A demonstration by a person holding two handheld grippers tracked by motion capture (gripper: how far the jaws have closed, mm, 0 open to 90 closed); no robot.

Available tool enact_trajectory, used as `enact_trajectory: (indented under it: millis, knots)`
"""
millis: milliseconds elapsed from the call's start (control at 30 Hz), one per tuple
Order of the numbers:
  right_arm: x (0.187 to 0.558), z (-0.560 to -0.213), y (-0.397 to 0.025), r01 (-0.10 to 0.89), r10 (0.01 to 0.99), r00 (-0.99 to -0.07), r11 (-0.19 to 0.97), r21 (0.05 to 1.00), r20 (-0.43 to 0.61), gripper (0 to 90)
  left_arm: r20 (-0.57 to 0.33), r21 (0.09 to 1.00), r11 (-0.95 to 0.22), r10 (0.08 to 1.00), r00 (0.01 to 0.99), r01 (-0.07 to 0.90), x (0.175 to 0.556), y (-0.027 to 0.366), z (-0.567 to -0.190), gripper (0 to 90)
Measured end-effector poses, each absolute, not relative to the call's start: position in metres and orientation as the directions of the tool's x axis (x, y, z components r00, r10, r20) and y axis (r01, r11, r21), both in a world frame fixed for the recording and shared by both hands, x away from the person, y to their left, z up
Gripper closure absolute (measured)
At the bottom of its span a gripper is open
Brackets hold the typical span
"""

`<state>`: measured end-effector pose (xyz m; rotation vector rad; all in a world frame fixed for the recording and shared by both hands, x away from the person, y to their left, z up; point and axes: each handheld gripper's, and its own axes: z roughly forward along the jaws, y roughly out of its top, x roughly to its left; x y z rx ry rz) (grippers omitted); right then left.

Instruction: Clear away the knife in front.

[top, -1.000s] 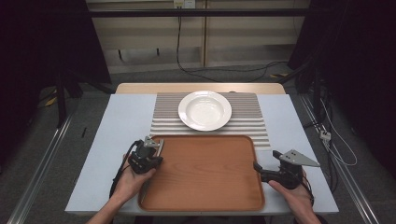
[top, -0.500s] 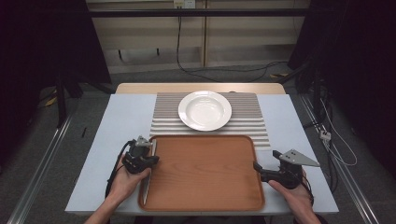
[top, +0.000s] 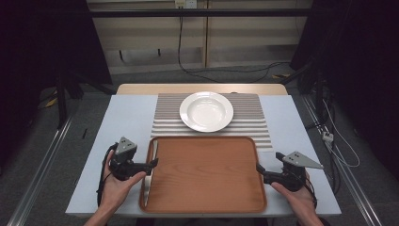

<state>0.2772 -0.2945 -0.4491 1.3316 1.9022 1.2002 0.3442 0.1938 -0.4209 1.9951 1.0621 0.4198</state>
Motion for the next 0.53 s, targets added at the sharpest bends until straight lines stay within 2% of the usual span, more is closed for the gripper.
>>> enact_trajectory:
  millis: [267, 533]
  knots:
    - [0.275, -0.449, -0.296, 0.461, 0.926, -0.37, 0.118, 0.879, 0.07, 11.1, -0.068, 0.826, -0.276, 0.817, 0.573, 0.491, 0.319, 0.21, -0.423, 5.7]
    - [0.276, -0.449, -0.299, 0.462, 0.934, -0.352, 0.11, 0.88, 0.069, 10.1, -0.062, 0.833, -0.279, 0.812, 0.58, 0.478, 0.318, 0.222, -0.423, 6.1]
